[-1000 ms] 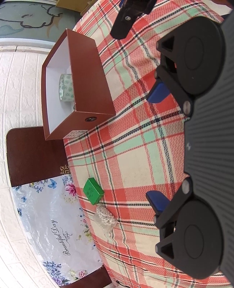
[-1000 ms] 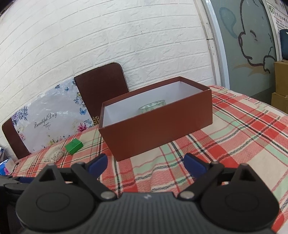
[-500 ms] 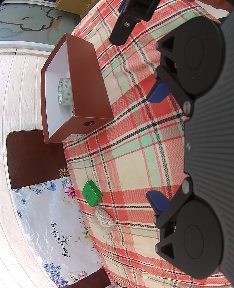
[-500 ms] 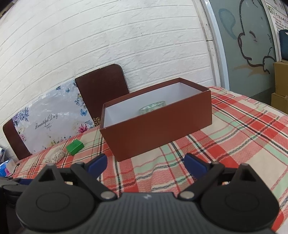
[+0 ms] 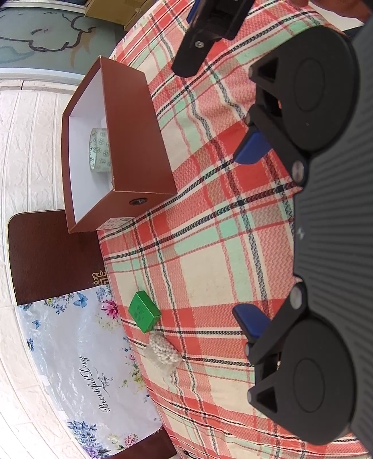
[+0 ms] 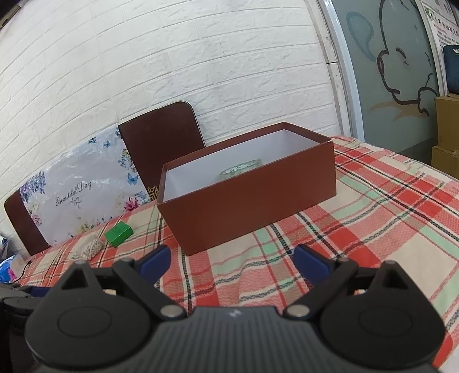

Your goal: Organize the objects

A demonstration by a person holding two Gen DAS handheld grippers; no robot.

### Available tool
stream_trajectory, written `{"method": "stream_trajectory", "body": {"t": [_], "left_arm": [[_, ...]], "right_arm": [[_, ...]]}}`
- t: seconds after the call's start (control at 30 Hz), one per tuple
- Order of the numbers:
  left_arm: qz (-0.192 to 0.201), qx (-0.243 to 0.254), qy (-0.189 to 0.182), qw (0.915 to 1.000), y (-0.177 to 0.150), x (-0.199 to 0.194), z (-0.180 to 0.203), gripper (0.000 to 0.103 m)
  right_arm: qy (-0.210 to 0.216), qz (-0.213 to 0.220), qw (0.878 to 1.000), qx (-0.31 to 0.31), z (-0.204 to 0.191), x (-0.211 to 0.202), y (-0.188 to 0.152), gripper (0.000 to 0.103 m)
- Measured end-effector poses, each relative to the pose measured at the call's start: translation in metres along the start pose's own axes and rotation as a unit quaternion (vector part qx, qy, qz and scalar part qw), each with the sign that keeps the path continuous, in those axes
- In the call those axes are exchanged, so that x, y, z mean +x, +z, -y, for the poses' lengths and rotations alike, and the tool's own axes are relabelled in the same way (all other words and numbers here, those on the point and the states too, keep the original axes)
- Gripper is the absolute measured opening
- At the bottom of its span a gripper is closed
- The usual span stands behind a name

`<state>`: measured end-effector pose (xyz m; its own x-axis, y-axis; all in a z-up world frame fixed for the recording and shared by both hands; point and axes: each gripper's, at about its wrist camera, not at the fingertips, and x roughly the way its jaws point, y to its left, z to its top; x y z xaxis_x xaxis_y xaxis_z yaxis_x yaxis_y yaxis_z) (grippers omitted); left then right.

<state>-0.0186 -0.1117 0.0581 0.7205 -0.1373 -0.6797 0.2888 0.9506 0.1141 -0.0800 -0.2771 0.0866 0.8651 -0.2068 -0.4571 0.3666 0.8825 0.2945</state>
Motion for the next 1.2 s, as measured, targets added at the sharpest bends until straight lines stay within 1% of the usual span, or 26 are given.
{"method": "stream_trajectory", "body": {"t": [0.7,1.2], "left_arm": [[-0.009,-0.003,-0.005,0.9999,-0.0030,0.0026,-0.0011,0.103],[-0.008,-0.004,-0.008,0.9999,-0.0031,0.0026,-0.0024,0.103]], "right_arm": [[0.002,-0.008,1.000,-0.003,-0.0008,0.0035,-0.0043,0.096],[0.005,-0.007,1.000,-0.010,-0.0027,0.0055,-0.0067,0.096]]}}
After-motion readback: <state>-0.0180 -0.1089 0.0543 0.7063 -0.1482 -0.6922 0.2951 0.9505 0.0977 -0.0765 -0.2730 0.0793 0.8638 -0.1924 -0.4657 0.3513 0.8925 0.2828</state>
